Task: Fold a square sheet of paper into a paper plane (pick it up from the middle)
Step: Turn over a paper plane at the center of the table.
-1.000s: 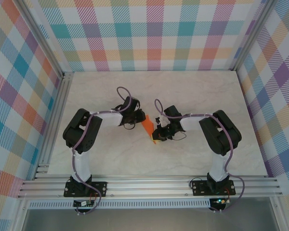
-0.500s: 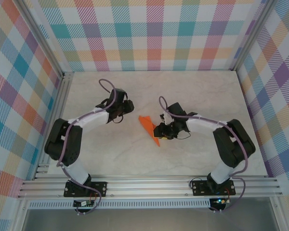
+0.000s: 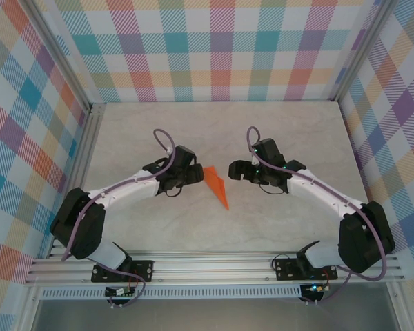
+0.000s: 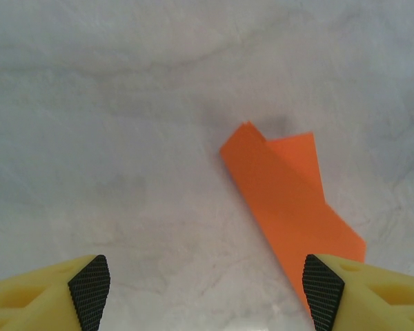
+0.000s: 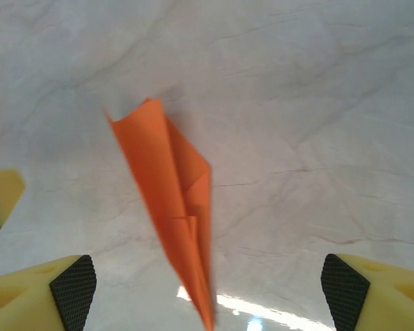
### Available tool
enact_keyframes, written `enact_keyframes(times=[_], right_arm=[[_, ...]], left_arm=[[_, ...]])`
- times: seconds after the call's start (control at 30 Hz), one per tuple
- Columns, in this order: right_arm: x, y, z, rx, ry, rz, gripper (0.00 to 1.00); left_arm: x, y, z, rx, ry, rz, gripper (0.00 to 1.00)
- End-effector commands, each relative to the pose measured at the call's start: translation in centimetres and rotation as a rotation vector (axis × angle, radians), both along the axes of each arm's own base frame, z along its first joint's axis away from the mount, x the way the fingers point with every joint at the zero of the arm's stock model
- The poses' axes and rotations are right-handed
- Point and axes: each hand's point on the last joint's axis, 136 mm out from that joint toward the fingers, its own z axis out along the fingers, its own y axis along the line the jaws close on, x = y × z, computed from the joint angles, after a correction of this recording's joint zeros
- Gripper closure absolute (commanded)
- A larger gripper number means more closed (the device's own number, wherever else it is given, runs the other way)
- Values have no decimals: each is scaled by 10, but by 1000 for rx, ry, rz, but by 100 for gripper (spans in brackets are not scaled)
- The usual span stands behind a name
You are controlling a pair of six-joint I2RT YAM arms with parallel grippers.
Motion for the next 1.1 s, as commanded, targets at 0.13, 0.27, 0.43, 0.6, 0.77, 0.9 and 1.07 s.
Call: enact_keyframes(times=[0.13,0.27,0.43,0.6,0.77,0.9,1.07], right_arm=[[-3,-38,-18,-97,2,-107,0],[-3,-49,-24,-114,9,-138,0],[-3,-56,-31,-122,21,-158,0],[-4,-60,-32,-128,25,-165,0],[-4,-62,-33,-129,34,-168,0],[-4,-61,-32,-124,35,-168,0],[-4,-58,-29,-96,38,-182,0]], left_arm=[[-10,-41,-4,29,29,28,25],[-6,-67,-17,69,63,-4,26],[3,-77,-31,177,86,4,28],[8,-73,-39,246,100,24,39],[5,-65,-30,238,79,44,59],[4,-62,-13,185,29,52,85],[4,-67,13,90,-43,21,100]])
